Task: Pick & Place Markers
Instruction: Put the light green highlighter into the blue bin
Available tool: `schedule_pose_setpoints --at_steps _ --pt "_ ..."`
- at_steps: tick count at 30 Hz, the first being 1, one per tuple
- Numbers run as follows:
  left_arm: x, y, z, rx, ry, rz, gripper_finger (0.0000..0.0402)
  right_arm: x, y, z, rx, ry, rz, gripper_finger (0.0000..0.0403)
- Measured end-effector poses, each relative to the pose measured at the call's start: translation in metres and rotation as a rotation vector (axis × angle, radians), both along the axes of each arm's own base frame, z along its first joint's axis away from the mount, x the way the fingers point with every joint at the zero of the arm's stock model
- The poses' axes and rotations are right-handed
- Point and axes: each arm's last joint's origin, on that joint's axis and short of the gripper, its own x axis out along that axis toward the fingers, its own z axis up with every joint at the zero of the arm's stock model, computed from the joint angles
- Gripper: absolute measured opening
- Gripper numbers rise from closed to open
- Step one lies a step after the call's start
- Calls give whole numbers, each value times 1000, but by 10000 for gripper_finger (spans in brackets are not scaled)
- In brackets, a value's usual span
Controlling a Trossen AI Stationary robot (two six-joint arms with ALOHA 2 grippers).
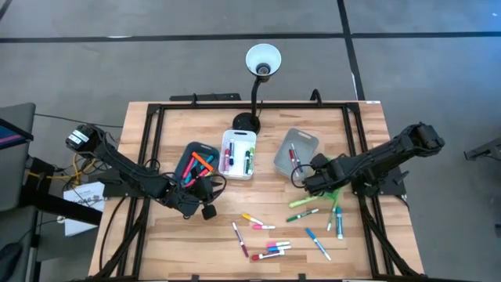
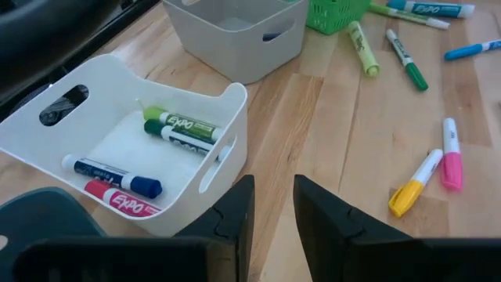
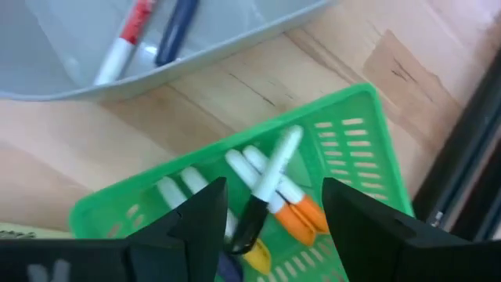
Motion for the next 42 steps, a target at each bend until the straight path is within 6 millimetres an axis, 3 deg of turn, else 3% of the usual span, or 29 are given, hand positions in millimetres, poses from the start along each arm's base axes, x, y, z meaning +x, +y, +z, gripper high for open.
schedule_pose_setpoints --at_steps 16,30,36,42 --pt "0 0 1 -2 -7 -1 88 2 18 -1 24 -74 64 175" --pt "1 -1 1 -6 -14 -1 88 22 68 11 94 -290 623 171" --pt "1 -1 2 -10 -19 -1 88 35 82 -5 65 -277 812 167" --pt "2 -1 2 -15 -29 -1 88 48 79 -38 83 -138 832 154"
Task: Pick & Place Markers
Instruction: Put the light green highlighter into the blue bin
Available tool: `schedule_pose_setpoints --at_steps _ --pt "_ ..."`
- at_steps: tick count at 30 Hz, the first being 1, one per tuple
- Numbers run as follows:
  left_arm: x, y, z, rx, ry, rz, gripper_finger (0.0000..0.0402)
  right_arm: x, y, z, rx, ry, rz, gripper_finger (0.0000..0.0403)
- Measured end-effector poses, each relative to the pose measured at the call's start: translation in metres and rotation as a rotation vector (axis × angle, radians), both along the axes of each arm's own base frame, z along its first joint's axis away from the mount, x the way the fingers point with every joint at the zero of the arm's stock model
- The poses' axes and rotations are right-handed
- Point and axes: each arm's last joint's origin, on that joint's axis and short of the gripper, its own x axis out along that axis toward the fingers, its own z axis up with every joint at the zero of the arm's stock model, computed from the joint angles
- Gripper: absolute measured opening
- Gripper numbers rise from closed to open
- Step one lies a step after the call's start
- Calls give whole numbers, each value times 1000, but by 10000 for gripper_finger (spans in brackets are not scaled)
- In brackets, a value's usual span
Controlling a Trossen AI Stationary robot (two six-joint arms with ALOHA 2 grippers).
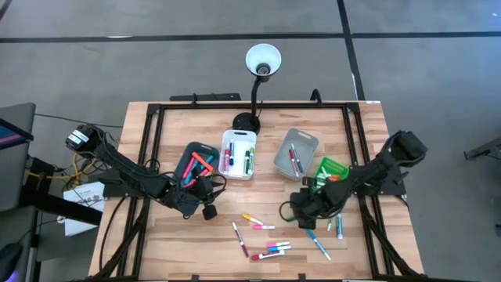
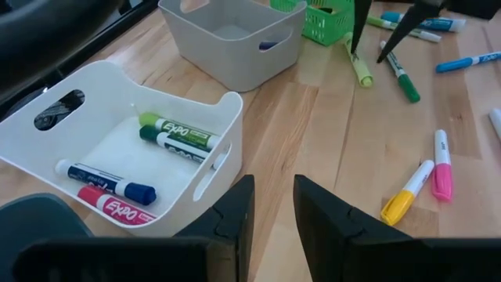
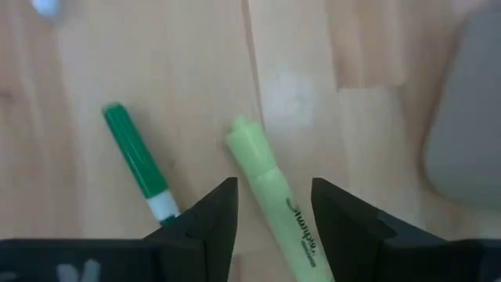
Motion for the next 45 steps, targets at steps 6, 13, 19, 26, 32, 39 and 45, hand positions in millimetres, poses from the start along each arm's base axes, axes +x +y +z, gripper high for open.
schedule_pose_setpoints --at_steps 6,13,19,26,32,39,45 --pt "0 0 0 -4 -6 0 88 12 -2 -14 6 58 -12 135" --pt "1 -1 1 -10 -16 0 88 16 -1 -28 33 132 -15 123" --pt "1 -1 2 -13 -20 0 88 17 -1 -31 16 139 -17 98" --pt "1 -1 2 -15 -24 0 88 28 5 -2 114 -24 3 48" --pt "2 -1 3 -21 -31 -2 88 54 15 35 131 -428 158 74" --pt "3 -2 4 -31 -47 -2 88 95 9 61 -46 -934 137 85" --pt "4 0 5 -39 -62 5 88 114 -13 58 -105 -1033 104 39"
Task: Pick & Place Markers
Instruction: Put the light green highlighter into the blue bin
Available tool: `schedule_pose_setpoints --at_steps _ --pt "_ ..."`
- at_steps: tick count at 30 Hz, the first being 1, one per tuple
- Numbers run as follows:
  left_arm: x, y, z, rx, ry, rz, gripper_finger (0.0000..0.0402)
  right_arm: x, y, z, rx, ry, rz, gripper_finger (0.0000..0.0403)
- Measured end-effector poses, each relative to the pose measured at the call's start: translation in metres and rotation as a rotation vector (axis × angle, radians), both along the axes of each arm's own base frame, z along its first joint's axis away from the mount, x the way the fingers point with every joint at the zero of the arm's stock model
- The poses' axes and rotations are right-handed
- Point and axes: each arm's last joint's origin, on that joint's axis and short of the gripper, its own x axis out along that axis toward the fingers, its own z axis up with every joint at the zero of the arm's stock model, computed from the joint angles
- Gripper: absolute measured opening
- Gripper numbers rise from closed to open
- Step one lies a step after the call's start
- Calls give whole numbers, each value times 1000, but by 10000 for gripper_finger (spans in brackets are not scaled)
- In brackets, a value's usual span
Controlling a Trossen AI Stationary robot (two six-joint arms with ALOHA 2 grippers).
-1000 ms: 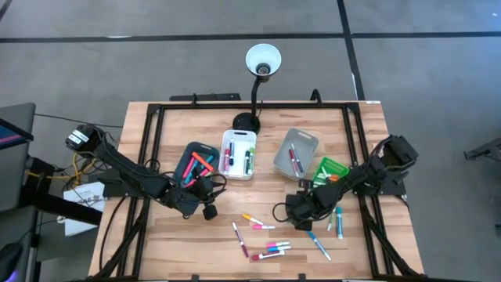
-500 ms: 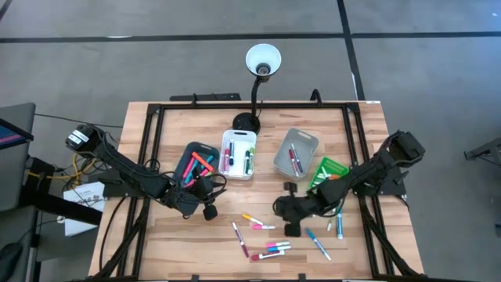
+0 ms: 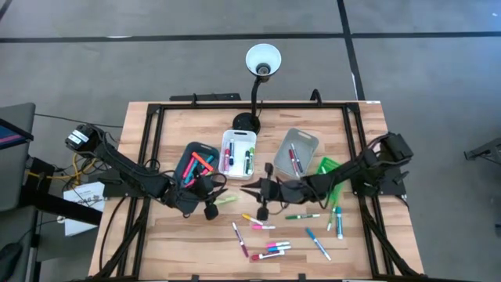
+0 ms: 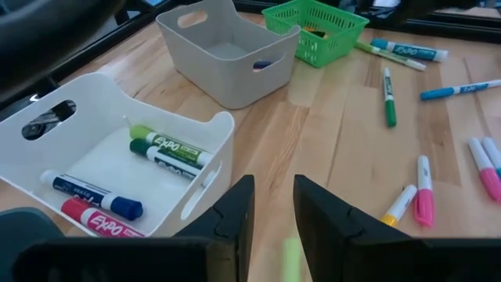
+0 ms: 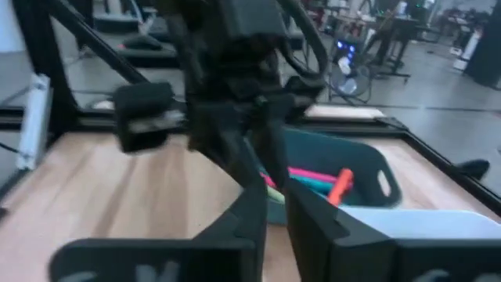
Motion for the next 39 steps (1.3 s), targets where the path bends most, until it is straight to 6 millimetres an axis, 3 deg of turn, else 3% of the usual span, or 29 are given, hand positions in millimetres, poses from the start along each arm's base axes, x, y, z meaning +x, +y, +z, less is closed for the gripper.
schedule_pose_setpoints --at_steps 3,6,10,16,19,22,26,29,33,39 --pt "0 0 0 -3 2 -4 88 2 -9 -5 -11 43 -6 9" --pt "0 0 0 -3 2 -4 88 2 -11 -9 -8 93 53 6" --pt "1 2 -1 -6 21 -23 88 1 -6 -9 -3 94 91 39" --pt "4 2 -3 -36 105 -228 88 1 -6 -12 -4 117 102 91" --pt "3 5 2 -22 89 -232 91 10 -6 -25 20 140 114 110" --pt "-3 8 20 4 27 -247 99 28 -2 -38 46 161 102 123" --pt "-16 13 35 -53 26 -294 119 48 3 -49 -44 258 115 130" --pt "-20 10 21 -150 109 -324 138 53 8 -34 -80 314 126 129" --pt "-14 -4 -6 -209 238 -363 155 45 12 -7 -69 385 98 127" --pt "3 -22 -35 -233 441 -356 159 11 10 48 4 395 62 127"
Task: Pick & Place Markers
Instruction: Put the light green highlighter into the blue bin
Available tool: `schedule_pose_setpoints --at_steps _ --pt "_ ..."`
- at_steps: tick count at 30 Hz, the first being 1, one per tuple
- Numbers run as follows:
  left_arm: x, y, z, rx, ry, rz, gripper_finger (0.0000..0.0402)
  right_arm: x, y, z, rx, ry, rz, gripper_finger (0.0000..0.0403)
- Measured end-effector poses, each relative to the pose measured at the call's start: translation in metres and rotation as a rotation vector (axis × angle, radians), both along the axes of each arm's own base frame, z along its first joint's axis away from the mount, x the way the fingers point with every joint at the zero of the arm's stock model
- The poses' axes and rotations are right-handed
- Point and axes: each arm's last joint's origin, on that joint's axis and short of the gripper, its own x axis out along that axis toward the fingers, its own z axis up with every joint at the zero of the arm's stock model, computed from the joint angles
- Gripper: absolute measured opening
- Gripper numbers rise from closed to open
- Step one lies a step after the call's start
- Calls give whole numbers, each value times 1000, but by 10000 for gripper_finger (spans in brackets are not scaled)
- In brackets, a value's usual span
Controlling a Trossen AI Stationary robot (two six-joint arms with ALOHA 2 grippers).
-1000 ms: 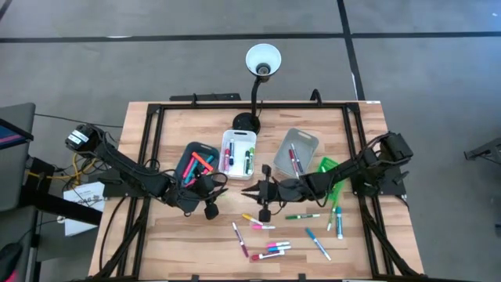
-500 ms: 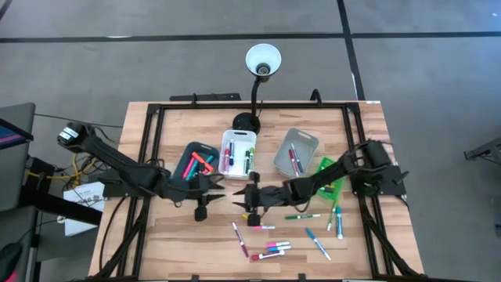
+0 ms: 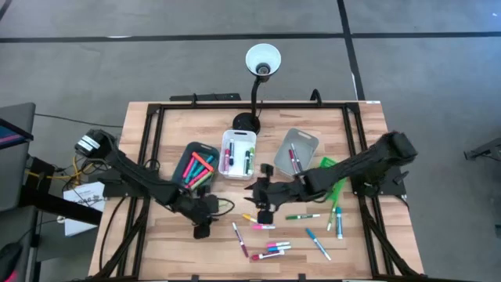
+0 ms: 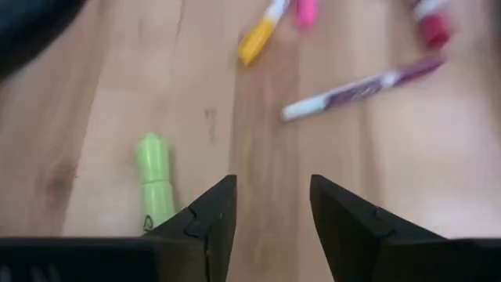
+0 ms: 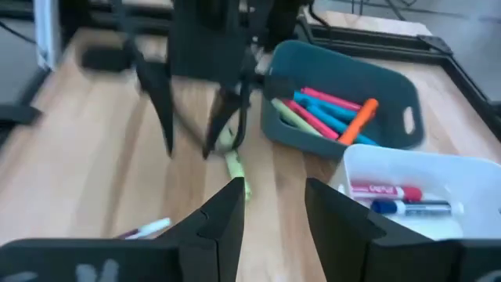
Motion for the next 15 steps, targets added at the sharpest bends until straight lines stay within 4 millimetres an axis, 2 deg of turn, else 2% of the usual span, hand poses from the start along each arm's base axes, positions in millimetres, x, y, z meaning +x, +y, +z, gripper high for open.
schedule_pose_setpoints --at_steps 3,6,8,15 --pt "13 4 -3 129 74 12 159 -18 1 24 63 -20 -15 127" --pt "28 14 -4 188 128 39 159 -31 4 39 90 -42 -8 127" --pt "38 20 -9 157 157 50 159 -40 9 43 84 -28 12 127" --pt "40 40 -27 157 300 91 159 -48 23 42 60 -5 45 127"
